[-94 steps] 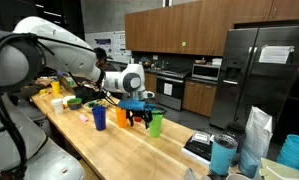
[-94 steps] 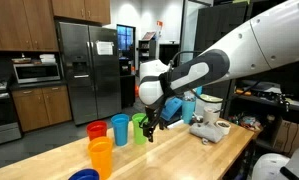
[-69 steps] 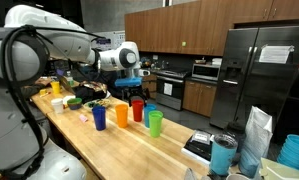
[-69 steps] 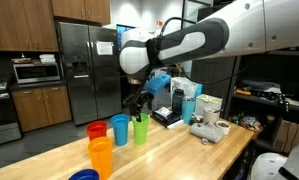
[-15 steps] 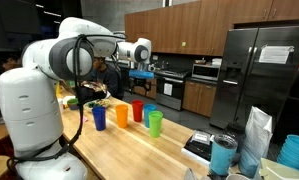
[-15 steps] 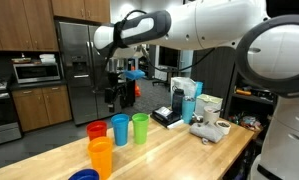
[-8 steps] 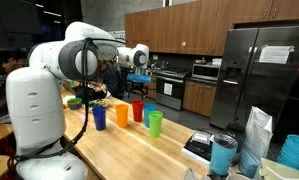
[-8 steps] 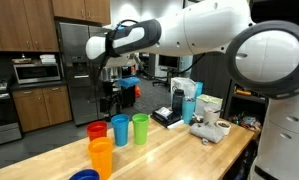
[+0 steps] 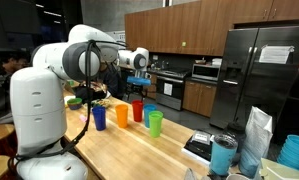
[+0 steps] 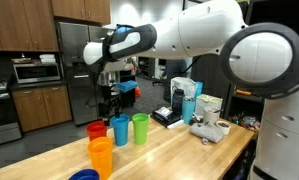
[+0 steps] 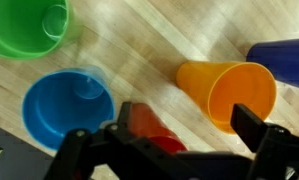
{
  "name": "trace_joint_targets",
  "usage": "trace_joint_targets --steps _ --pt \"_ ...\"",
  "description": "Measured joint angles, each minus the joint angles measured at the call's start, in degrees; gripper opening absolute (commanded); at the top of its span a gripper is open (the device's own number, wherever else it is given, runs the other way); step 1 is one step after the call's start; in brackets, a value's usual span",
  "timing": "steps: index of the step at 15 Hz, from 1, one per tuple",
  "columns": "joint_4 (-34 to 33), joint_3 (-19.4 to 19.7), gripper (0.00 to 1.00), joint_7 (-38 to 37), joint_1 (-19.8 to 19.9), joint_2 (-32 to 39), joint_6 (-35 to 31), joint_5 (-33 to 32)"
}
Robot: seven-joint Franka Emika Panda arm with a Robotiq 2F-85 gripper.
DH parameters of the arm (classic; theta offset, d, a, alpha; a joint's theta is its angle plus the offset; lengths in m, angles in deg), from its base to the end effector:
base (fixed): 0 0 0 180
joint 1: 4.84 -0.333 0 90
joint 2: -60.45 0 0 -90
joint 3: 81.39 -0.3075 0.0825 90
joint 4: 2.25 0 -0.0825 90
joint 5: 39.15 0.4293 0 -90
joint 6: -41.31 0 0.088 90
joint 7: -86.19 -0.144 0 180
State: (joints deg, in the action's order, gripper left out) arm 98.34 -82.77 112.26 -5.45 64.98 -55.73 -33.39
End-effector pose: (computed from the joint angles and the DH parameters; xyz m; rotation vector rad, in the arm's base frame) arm 0.6087 0.0342 0.4464 -2.9259 -0.7012 0.1762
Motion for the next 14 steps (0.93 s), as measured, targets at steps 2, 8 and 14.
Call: trace_joint_targets --steps 2,8,14 --pt "0.0 0.0 1.0 0.0 0.0 0.0 -0.01 0.0" --pt "0.0 -0.76 1.0 0.18 -0.17 0.51 0.0 0.51" --pt "1.0 -3.24 1.0 0.25 -1.85 1.41 -1.2 2.68"
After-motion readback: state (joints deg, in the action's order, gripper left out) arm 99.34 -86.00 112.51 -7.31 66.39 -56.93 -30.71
